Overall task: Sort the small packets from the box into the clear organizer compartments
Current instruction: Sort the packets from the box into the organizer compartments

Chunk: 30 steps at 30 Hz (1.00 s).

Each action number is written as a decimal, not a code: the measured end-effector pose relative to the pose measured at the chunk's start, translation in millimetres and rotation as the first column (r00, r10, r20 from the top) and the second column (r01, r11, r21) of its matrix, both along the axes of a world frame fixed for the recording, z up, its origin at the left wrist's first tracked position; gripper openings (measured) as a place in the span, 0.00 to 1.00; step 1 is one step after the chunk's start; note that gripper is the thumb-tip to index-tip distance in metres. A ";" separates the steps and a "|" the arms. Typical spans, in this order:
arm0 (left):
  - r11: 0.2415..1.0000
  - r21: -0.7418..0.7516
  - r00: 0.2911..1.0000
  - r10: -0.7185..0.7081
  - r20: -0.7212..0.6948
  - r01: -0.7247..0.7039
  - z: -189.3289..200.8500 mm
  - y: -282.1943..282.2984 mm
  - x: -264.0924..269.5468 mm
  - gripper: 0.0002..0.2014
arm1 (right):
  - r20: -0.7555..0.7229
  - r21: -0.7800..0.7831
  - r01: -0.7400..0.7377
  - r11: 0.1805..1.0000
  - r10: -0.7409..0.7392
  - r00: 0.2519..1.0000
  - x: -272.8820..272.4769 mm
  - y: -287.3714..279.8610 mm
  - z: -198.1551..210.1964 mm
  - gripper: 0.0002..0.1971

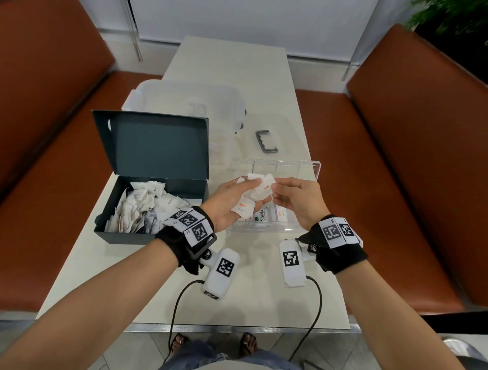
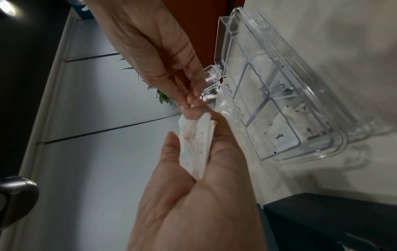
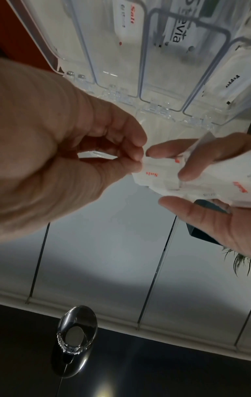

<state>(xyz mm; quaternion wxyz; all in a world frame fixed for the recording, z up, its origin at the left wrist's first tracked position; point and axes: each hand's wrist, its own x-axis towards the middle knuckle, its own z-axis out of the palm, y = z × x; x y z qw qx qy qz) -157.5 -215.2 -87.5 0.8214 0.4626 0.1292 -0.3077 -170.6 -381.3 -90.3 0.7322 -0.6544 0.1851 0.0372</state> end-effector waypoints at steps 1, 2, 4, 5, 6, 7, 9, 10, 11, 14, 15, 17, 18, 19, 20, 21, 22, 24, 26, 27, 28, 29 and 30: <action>1.000 0.011 1.000 0.012 0.017 -0.013 0.0 -1.5 -0.3 0.14 | 0.000 0.010 0.010 1.000 -0.010 1.000 0.2 -0.5 0.4 0.05; 0.999 0.020 0.999 0.031 0.033 -0.032 -0.2 -3.2 -0.6 0.14 | -0.007 0.028 0.021 0.999 -0.021 1.000 0.2 -0.7 0.7 0.04; 0.997 0.034 0.996 0.070 0.058 -0.073 -0.8 -7.8 -1.0 0.14 | -0.050 0.072 0.021 0.997 -0.017 0.999 -1.0 -1.3 0.6 0.01; 0.995 0.041 0.994 0.086 0.067 -0.089 -0.8 -10.4 -1.1 0.15 | -0.081 0.093 0.006 0.996 0.002 0.997 -2.3 -1.6 -0.2 0.02; 0.994 0.052 0.992 0.097 0.075 -0.101 -0.7 -12.8 -1.2 0.15 | -0.110 0.114 -0.011 0.993 0.023 0.994 -3.5 -1.8 -1.4 0.02; 0.992 0.068 0.991 0.101 0.083 -0.106 -0.6 -15.4 -1.2 0.15 | -0.130 0.131 -0.018 0.991 0.035 0.991 -4.1 -2.7 -2.3 0.02; 0.991 0.088 0.992 0.088 0.093 -0.097 0.2 -19.6 -1.4 0.15 | -0.152 0.135 0.013 0.991 0.008 0.988 -2.1 -9.7 -1.5 0.02; 0.992 0.083 0.993 0.082 0.090 -0.090 0.7 -20.4 -1.3 0.15 | -0.148 0.113 0.046 0.993 -0.029 0.988 0.9 -17.0 -0.4 0.03; 0.993 0.074 0.993 0.081 0.083 -0.088 1.0 -20.6 -0.9 0.15 | -0.130 0.061 0.076 0.995 -0.068 0.989 5.0 -26.8 1.3 0.05; 0.993 0.064 0.994 0.091 0.063 -0.095 -0.4 -16.7 0.1 0.13 | -0.095 -0.356 0.014 0.934 -0.051 0.994 18.2 -57.4 6.3 0.07; 0.993 0.067 0.994 0.091 0.059 -0.095 -1.3 -15.2 0.1 0.13 | -0.138 -0.523 -0.080 0.849 0.008 0.990 21.7 -62.8 5.8 0.07; 0.993 0.078 0.995 0.090 0.050 -0.094 -3.4 -13.6 -1.0 0.13 | -0.286 -0.710 -0.294 0.640 0.120 0.951 26.6 -61.6 0.8 0.07; 0.992 0.086 0.995 0.088 0.049 -0.092 -4.2 -13.2 -1.8 0.13 | -0.352 -0.743 -0.375 0.555 0.152 0.923 28.3 -56.8 -3.6 0.06; 0.992 0.091 0.995 0.086 0.049 -0.091 -4.7 -13.0 -2.3 0.14 | -0.402 -0.762 -0.426 0.488 0.160 0.902 29.7 -49.9 -8.4 0.06; 0.992 0.092 0.995 0.086 0.050 -0.090 -5.1 -12.8 -2.7 0.14 | -0.434 -0.780 -0.453 0.432 0.149 0.889 30.6 -42.7 -13.2 0.07; 0.992 0.091 0.995 0.084 0.052 -0.089 -5.4 -12.5 -2.7 0.14 | -0.449 -0.799 -0.463 0.383 0.131 0.884 31.3 -35.7 -17.9 0.09; 0.992 0.090 0.995 0.082 0.053 -0.087 -5.6 -12.0 -2.6 0.13 | -0.453 -0.820 -0.463 0.338 0.113 0.884 31.9 -29.7 -22.4 0.10; 0.992 0.093 0.995 0.081 0.051 -0.086 -6.1 -10.5 -2.1 0.13 | -0.440 -0.857 -0.449 0.252 0.093 0.893 33.2 -21.2 -31.0 0.11; 0.991 0.101 0.995 0.088 0.043 -0.092 -7.3 -8.9 -0.9 0.13 | -0.429 -0.886 -0.439 0.150 0.095 0.898 34.1 -16.3 -38.5 0.11; 0.990 0.106 0.995 0.088 0.040 -0.092 -8.1 -8.1 -0.7 0.13 | -0.429 -0.896 -0.437 0.081 0.103 0.897 34.2 -14.9 -41.8 0.11; 0.990 0.112 0.996 0.085 0.037 -0.088 -8.9 -7.2 -0.8 0.13 | -0.431 -0.901 -0.434 0.001 0.117 0.895 34.1 -14.0 -45.0 0.10; 0.990 0.116 0.996 0.078 0.035 -0.082 -9.6 -6.2 -1.2 0.13 | -0.434 -0.901 -0.427 -0.081 0.135 0.891 33.6 -13.1 -48.0 0.10; 0.990 0.118 0.997 0.071 0.033 -0.074 -10.3 -5.4 -1.7 0.13 | -0.438 -0.896 -0.416 -0.156 0.156 0.885 33.0 -12.6 -50.5 0.09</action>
